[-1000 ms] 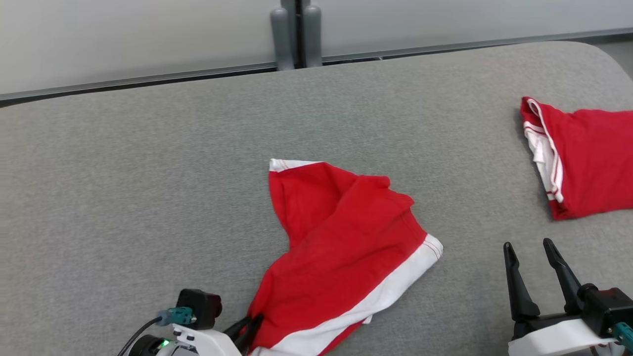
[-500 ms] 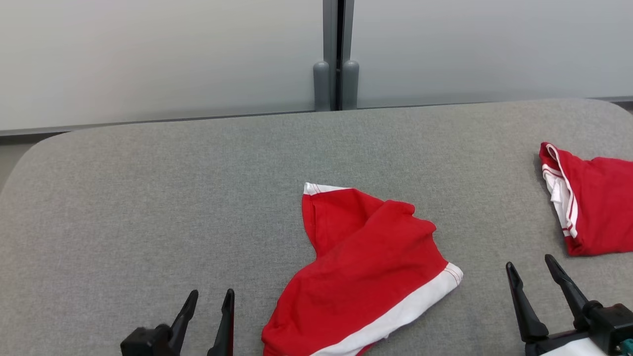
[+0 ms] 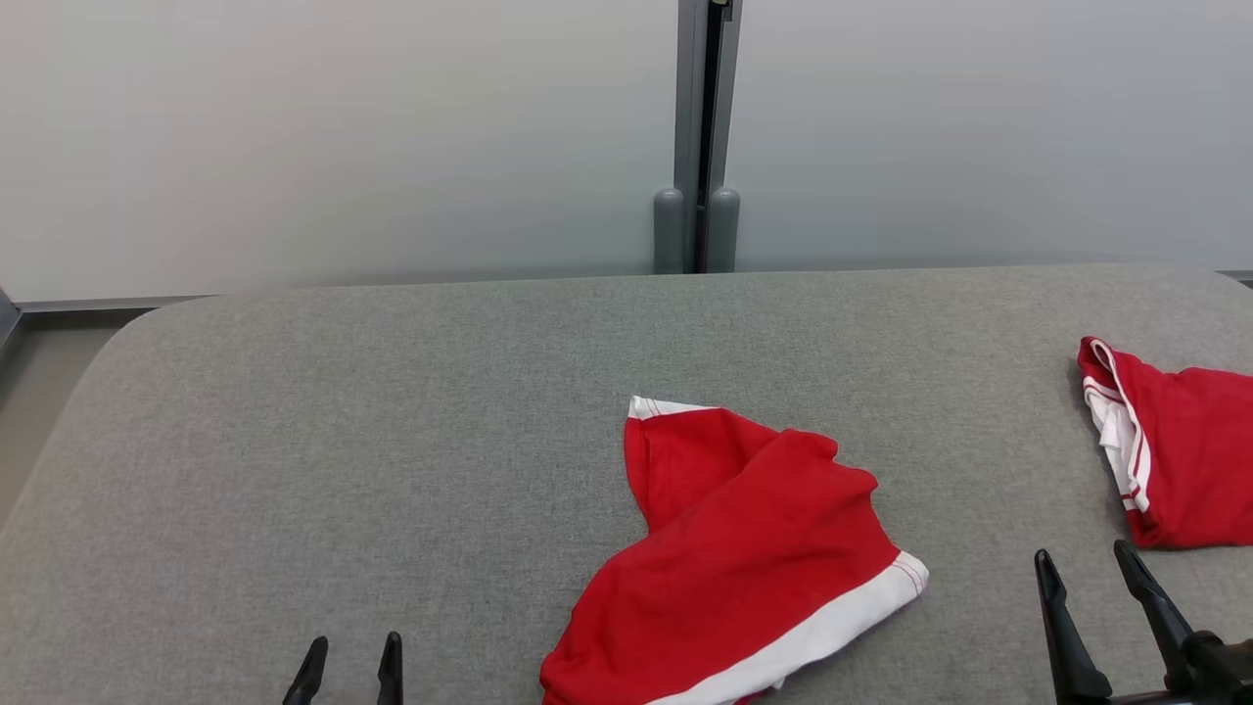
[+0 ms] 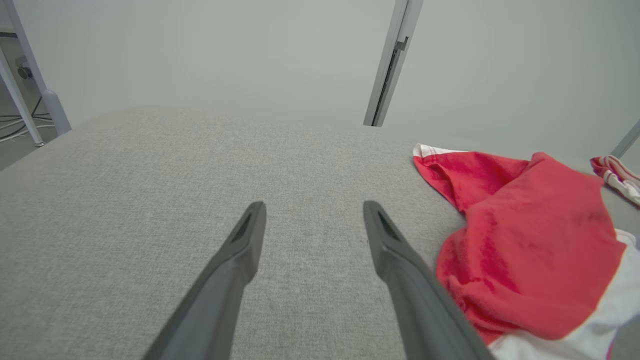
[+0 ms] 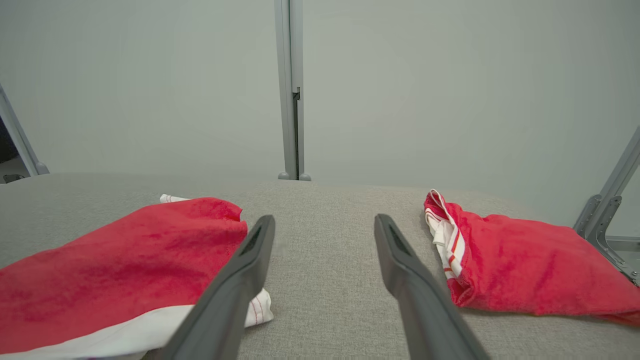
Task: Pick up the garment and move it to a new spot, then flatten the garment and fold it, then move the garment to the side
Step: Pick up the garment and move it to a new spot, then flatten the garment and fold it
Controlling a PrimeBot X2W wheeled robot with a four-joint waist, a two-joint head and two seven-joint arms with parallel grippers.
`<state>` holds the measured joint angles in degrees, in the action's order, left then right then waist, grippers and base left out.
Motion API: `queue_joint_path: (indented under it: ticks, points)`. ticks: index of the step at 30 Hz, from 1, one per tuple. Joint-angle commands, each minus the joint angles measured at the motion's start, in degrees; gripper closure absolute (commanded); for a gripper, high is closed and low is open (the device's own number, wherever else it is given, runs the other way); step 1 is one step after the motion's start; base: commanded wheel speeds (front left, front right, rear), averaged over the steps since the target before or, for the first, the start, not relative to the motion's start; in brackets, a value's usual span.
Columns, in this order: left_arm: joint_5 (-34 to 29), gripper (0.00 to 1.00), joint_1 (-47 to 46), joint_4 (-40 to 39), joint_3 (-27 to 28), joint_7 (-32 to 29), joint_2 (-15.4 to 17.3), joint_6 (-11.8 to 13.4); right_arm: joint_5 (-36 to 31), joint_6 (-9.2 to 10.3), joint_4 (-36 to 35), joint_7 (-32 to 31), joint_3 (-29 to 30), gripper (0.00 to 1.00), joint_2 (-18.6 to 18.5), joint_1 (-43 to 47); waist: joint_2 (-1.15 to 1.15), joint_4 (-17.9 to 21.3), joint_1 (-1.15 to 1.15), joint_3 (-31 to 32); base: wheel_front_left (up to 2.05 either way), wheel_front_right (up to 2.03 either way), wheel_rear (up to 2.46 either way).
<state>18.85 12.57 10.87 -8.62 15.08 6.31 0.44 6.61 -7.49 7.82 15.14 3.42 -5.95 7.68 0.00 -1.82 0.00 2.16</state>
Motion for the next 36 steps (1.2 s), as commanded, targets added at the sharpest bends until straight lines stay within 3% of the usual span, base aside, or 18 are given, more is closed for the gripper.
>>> queue_joint_path:
  ticks: [1, 12, 23, 27, 30, 36]
  points:
    - [-1.2, 0.0, 0.25, -0.14, 1.93, 0.07, -0.56, -1.24, -0.05, -0.01, 0.15, 0.0, 0.24, 0.0, -0.06, 0.61, 0.0, 0.02, 0.0, -0.02, 0.0, 0.0, 0.0]
    - [-5.07, 0.0, -0.49, -0.32, 7.49, 0.09, -3.08, -5.35, 0.04, -0.01, 0.29, 0.0, -0.48, 0.0, -0.06, -0.54, 0.0, 0.13, 0.0, -0.99, 0.0, 0.0, 0.0]
    - [-4.34, 0.0, -1.77, -1.76, 7.74, 0.09, -3.31, -6.05, -0.28, -0.01, -0.57, 0.0, -0.45, 0.0, -0.82, -1.85, 0.0, -0.24, 0.0, -1.47, 0.0, 0.0, 0.0]
    - [-1.17, 0.0, -1.76, -2.75, 4.94, -0.4, -3.39, -5.85, 1.03, -0.01, 0.06, 0.0, -4.09, 0.0, -4.09, -3.8, 0.0, -0.47, 0.0, -2.01, 0.0, 0.0, 0.0]
    - [2.98, 0.0, -2.77, -4.94, 2.06, -7.49, -3.21, -6.42, 3.89, 0.0, 3.69, -0.89, -10.25, 0.0, -9.44, -6.34, 0.0, -1.16, 0.0, -3.49, 0.0, 0.0, 0.0]
    - [8.35, 0.0, -0.53, -10.47, -1.46, -25.69, -2.9, -5.49, 12.06, 0.0, 7.42, -10.41, -22.53, 0.0, -19.06, -14.16, 0.0, -2.16, 0.0, -7.75, 0.0, 0.0, 0.0]
